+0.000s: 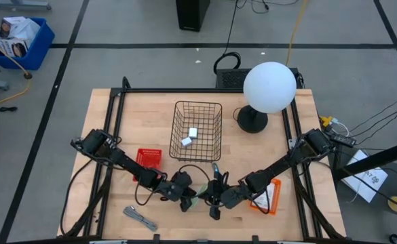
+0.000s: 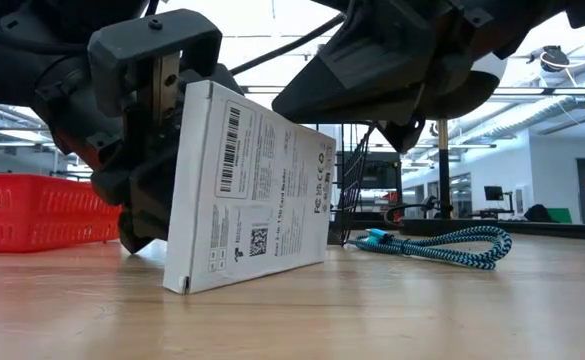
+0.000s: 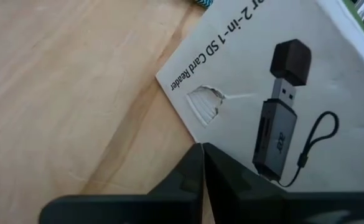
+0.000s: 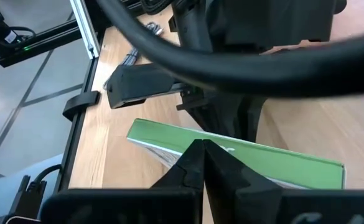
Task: Pick and place items into bin
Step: Put the card reader box into the orange basket
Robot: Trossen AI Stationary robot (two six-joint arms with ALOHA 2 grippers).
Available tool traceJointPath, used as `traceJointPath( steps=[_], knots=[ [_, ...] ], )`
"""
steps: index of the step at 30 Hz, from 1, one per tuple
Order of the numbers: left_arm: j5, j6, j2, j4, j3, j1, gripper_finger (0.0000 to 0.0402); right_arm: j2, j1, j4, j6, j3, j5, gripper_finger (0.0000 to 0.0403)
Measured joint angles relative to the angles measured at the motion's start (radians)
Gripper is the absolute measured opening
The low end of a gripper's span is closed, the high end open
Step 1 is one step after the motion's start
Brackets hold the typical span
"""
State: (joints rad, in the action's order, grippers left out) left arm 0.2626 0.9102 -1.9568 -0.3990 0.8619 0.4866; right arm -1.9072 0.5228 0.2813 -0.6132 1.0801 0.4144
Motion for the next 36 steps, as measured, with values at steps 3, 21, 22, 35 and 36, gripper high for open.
traceJointPath(
  steps=[3,21,22,35,36],
  knots=[
    [0.000,-0.018,0.000,0.000,0.000,0.000,0.0009,0.000,0.000,0.000,0.005,0.000,-0.003,0.0000],
    [0.006,-0.154,0.077,0.148,-0.001,-0.004,0.0014,-0.003,0.002,-0.016,0.008,-0.002,-0.037,0.0000],
    [0.026,-0.138,0.099,0.180,-0.001,-0.001,0.0012,-0.005,0.002,-0.024,0.011,-0.004,-0.037,0.0000],
    [0.146,-0.060,0.113,0.292,0.001,0.011,0.0019,-0.004,-0.023,-0.061,-0.022,-0.004,-0.022,0.0000],
    [0.166,-0.062,0.113,0.292,0.001,0.017,0.0018,-0.004,-0.020,-0.080,-0.041,-0.004,-0.022,0.0000]
  ],
)
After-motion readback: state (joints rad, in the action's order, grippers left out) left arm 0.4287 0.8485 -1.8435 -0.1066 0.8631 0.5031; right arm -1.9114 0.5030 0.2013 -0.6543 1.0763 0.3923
